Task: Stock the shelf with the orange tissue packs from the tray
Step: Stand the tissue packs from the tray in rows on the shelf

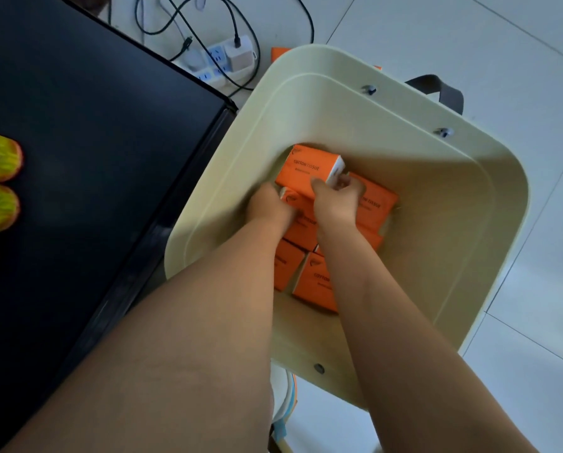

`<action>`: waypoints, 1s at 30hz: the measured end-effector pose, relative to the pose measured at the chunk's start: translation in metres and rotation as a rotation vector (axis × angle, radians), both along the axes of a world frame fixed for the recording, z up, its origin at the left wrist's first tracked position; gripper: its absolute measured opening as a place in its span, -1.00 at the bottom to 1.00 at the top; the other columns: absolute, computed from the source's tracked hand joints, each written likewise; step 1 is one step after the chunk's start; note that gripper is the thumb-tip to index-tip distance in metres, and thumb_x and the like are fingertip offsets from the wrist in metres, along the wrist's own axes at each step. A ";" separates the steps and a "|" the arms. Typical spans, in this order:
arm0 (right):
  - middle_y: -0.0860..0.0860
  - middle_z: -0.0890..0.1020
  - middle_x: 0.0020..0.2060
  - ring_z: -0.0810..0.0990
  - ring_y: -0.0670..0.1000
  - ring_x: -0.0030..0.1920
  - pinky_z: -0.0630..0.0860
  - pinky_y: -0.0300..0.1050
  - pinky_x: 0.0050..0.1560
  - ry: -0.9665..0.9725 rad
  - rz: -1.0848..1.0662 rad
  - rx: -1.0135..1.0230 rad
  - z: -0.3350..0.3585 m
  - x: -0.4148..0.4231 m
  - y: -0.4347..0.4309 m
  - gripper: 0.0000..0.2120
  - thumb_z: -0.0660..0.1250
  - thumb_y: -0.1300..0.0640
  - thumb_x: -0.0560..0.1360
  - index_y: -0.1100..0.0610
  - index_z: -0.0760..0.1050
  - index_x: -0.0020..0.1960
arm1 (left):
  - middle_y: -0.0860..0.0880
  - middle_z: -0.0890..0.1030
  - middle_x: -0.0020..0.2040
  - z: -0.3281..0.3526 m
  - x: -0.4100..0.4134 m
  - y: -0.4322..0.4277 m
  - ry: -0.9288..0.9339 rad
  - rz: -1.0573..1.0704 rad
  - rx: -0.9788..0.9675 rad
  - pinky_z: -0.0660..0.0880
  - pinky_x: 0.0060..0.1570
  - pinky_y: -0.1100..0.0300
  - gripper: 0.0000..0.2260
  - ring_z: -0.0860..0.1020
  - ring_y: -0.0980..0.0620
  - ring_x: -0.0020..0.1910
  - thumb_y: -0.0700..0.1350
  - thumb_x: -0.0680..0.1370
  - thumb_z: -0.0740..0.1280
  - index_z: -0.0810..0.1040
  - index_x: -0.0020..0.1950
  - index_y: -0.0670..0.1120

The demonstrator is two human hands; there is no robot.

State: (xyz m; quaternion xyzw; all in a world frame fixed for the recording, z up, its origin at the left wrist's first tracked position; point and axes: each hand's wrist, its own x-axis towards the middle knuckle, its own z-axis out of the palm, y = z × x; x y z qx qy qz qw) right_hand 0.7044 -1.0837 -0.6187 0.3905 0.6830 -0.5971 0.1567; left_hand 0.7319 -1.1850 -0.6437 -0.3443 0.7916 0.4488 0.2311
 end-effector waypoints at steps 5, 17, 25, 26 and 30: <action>0.04 0.63 0.17 0.64 0.03 0.13 0.60 -0.02 0.18 0.057 0.077 0.024 0.011 0.002 0.014 -0.51 0.50 0.14 0.49 0.10 0.46 0.38 | 0.01 0.64 -0.09 0.013 0.005 -0.008 0.069 -0.039 0.040 0.48 -0.20 0.15 -0.89 0.62 -0.04 -0.09 -0.10 0.57 0.38 0.56 0.08 0.01; 0.06 0.75 -0.05 0.74 0.01 -0.09 0.66 -0.06 -0.05 0.315 0.190 -0.289 0.172 0.012 0.060 -0.66 0.48 0.22 0.49 0.18 0.59 0.25 | -0.05 0.59 -0.14 0.190 0.020 -0.025 0.199 0.028 0.121 0.45 -0.31 0.19 -0.80 0.59 -0.07 -0.17 -0.17 0.44 0.55 0.53 -0.10 -0.08; 0.13 0.73 -0.01 0.73 0.03 -0.05 0.66 -0.07 0.03 0.452 0.288 -0.461 0.291 0.027 0.029 -0.69 0.46 0.26 0.52 0.21 0.57 0.25 | -0.04 0.66 0.06 0.311 0.073 -0.072 0.443 0.243 0.179 0.67 0.03 -0.10 -0.67 0.69 -0.05 -0.01 -0.24 0.49 0.50 0.59 0.17 0.07; 0.15 0.73 0.02 0.73 0.04 -0.02 0.66 -0.08 0.04 0.466 0.311 -0.479 0.303 0.030 0.024 -0.68 0.46 0.24 0.52 0.21 0.57 0.26 | -0.04 0.67 0.07 0.324 0.080 -0.078 0.474 0.270 0.178 0.67 0.04 -0.10 -0.66 0.70 -0.05 0.00 -0.25 0.50 0.50 0.59 0.18 0.08; 0.17 0.71 0.08 0.72 0.06 0.02 0.63 -0.09 0.05 0.546 0.426 -0.574 0.353 0.043 0.005 -0.71 0.41 0.23 0.56 0.21 0.56 0.27 | -0.01 0.68 0.03 0.377 0.102 -0.097 0.606 0.338 0.151 0.65 0.04 -0.06 -0.66 0.69 -0.03 0.01 -0.29 0.51 0.49 0.59 0.22 0.02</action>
